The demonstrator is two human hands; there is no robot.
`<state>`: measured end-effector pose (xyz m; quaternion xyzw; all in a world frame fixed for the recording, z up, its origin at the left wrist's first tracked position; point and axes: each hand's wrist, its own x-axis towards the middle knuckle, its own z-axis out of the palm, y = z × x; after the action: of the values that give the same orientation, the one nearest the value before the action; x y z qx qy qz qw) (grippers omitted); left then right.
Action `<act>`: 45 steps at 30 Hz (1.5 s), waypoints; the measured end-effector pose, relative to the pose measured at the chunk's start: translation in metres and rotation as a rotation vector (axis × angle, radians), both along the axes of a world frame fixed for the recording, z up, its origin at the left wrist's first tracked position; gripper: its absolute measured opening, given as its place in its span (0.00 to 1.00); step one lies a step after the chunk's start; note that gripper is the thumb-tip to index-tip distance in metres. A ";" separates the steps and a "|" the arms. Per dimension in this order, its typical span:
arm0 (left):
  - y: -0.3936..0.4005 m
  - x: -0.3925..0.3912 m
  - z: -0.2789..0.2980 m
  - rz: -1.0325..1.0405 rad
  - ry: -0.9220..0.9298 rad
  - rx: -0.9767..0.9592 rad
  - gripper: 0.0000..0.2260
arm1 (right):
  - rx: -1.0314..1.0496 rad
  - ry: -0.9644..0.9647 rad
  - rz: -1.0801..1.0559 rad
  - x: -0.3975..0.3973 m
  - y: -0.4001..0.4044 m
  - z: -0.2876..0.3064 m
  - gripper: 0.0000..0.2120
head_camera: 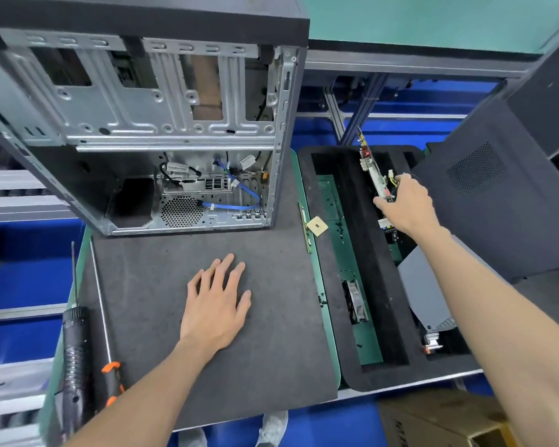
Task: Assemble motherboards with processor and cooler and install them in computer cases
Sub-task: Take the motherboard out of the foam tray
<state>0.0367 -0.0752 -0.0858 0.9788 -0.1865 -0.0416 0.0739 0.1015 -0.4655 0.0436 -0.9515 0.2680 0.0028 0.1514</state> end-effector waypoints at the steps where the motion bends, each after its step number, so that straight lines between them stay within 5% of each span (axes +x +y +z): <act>1: 0.000 0.000 0.000 0.000 -0.001 0.000 0.25 | 0.012 0.015 -0.013 0.008 0.002 -0.002 0.25; 9: -0.001 0.000 -0.001 0.013 -0.012 0.004 0.25 | -0.144 0.149 -0.026 0.042 0.006 -0.019 0.11; 18: 0.000 0.001 -0.003 0.008 -0.023 0.003 0.25 | -0.323 0.145 0.079 0.047 0.003 -0.033 0.09; 45: 0.001 0.001 0.003 0.007 0.016 -0.009 0.25 | -0.003 -0.132 -0.077 0.021 -0.006 0.104 0.15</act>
<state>0.0377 -0.0742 -0.0831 0.9787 -0.1828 -0.0485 0.0802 0.1223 -0.4716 0.1479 -0.9389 0.2936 -0.0662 0.1672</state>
